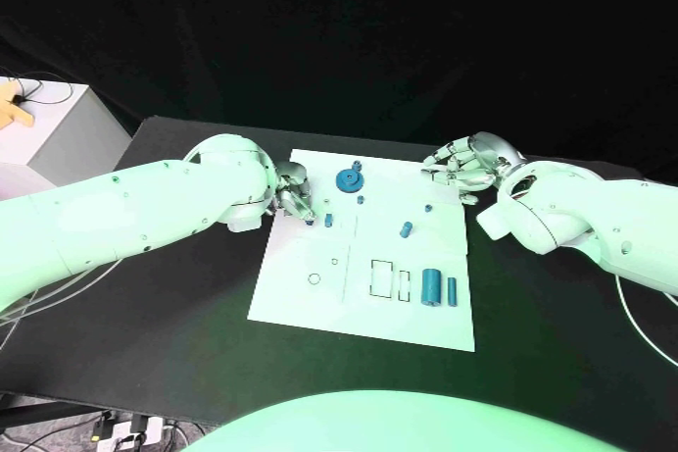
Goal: Assemble the parts on the task board
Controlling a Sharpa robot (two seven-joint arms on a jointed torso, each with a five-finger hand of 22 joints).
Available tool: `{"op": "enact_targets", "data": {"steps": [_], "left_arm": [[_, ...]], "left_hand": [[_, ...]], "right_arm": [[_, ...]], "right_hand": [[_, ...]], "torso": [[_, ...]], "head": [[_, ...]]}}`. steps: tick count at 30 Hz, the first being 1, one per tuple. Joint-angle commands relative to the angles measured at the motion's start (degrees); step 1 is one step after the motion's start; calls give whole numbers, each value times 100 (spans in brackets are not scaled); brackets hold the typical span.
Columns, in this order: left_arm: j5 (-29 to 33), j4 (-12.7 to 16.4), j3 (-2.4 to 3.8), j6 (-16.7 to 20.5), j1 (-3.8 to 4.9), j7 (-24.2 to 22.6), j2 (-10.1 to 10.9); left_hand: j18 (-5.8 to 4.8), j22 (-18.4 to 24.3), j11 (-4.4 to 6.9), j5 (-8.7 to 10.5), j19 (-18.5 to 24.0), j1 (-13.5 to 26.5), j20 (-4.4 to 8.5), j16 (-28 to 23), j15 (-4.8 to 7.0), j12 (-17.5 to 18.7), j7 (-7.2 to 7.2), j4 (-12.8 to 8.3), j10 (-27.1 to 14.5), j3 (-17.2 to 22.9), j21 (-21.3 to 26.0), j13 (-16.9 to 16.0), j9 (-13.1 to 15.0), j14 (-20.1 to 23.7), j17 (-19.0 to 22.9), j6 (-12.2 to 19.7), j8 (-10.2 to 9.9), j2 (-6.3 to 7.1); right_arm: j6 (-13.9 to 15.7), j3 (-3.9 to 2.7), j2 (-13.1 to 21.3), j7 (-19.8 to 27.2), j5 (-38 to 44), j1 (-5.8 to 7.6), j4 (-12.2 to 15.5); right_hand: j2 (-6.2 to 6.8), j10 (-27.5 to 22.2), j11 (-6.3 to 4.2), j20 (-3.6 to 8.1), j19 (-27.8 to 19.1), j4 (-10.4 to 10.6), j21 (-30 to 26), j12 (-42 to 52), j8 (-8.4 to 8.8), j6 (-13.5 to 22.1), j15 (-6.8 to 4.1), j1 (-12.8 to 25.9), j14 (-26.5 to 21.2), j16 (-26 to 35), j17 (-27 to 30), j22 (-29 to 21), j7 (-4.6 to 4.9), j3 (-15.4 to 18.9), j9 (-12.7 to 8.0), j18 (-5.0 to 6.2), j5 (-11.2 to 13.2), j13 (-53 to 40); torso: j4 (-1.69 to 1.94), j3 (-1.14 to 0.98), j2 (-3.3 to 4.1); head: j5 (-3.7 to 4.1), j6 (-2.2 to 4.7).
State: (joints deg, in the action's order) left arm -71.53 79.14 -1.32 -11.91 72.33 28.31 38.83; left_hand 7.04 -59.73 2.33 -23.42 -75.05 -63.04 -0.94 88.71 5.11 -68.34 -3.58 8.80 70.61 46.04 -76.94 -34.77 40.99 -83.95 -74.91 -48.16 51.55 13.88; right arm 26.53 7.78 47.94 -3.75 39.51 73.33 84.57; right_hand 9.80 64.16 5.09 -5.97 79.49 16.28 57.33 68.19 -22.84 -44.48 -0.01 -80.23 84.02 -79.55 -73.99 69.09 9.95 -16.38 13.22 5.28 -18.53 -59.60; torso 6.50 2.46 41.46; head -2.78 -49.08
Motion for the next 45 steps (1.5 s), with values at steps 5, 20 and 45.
{"op": "enact_targets", "data": {"steps": [5, 20, 45], "left_arm": [[-220, 42, -58, -110, -78, 11, -22], [-555, 159, -69, -192, -99, 20, 19], [-215, 247, -74, 12, -110, -5, 50]], "left_hand": [[-128, -96, 28, -287, -101, -65, 8, 36, 48, -25, 204, -913, 116, 810, -63, -103, 9, -532, -1242, -282, -36, 28], [-156, -246, 45, -499, -183, -72, 21, 50, 62, -41, 222, -963, 195, 767, -136, -205, 11, -544, -1285, -351, -68, 58], [-150, -208, 36, -512, -161, 46, 20, 6, 57, 67, 217, -837, 156, 654, -116, -56, 14, -512, -1166, -342, -117, 20]], "right_arm": [[-47, -1, 7, 88, 13, -9, 9], [-54, -1, 22, 100, 1, -23, 5], [-59, -1, 23, 107, -2, -31, 2]], "right_hand": [[14, -29, -14, -4, 20, -1, -17, 30, -36, 49, 37, 60, 27, 19, 3, -1, -3, -28, -3, 108, -38, 8], [7, -33, -14, -4, 22, 2, -20, 31, -39, 51, 37, 72, 27, 21, 5, -3, -2, -42, -4, 108, -70, 17], [4, -29, -14, -3, 23, 3, -24, 36, -41, 54, 37, 80, 28, 21, 5, -4, -2, -51, -4, 109, -89, 16]], "torso": [[2, -2, 2], [5, 0, 4], [3, -2, 0]], "head": [[-8, -14], [-4, -27], [-13, -36]]}}
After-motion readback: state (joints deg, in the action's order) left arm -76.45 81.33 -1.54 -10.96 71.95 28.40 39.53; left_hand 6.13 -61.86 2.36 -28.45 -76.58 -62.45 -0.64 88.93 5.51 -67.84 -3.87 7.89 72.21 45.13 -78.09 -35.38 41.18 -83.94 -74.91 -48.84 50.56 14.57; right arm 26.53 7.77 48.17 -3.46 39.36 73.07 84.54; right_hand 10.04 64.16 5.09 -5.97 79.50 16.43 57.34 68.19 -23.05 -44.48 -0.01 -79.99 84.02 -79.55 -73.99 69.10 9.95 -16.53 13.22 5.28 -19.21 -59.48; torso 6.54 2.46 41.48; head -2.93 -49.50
